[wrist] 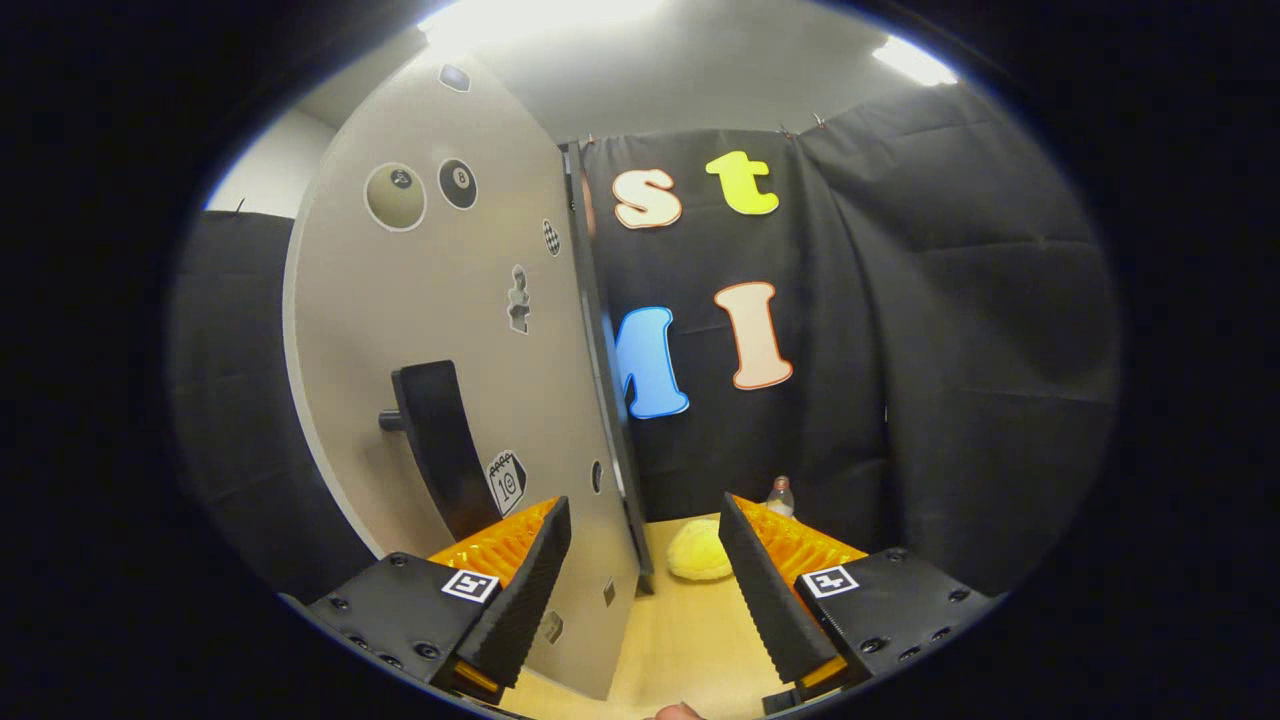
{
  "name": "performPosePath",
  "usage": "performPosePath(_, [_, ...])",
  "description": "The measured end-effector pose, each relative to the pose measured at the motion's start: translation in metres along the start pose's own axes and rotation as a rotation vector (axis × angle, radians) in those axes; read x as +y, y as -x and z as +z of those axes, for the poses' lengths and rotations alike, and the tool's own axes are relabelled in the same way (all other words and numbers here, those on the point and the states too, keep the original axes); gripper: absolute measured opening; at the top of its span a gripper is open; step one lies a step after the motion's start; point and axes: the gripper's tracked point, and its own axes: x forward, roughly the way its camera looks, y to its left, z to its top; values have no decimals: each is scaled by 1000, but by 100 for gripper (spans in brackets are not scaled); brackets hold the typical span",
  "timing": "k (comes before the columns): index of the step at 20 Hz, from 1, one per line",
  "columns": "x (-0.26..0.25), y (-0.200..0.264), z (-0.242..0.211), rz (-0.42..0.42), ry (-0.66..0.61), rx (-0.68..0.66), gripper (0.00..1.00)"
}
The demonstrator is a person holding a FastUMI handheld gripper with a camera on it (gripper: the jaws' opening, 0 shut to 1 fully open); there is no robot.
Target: Open the shoe cabinet door, grab the shoes and put them into the shoe cabinet, then close the shoe cabinet door.
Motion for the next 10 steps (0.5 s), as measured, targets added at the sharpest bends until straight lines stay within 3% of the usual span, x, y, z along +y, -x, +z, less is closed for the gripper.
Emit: performPosePath(10, [88, -18, -8, 60, 84, -3, 94])
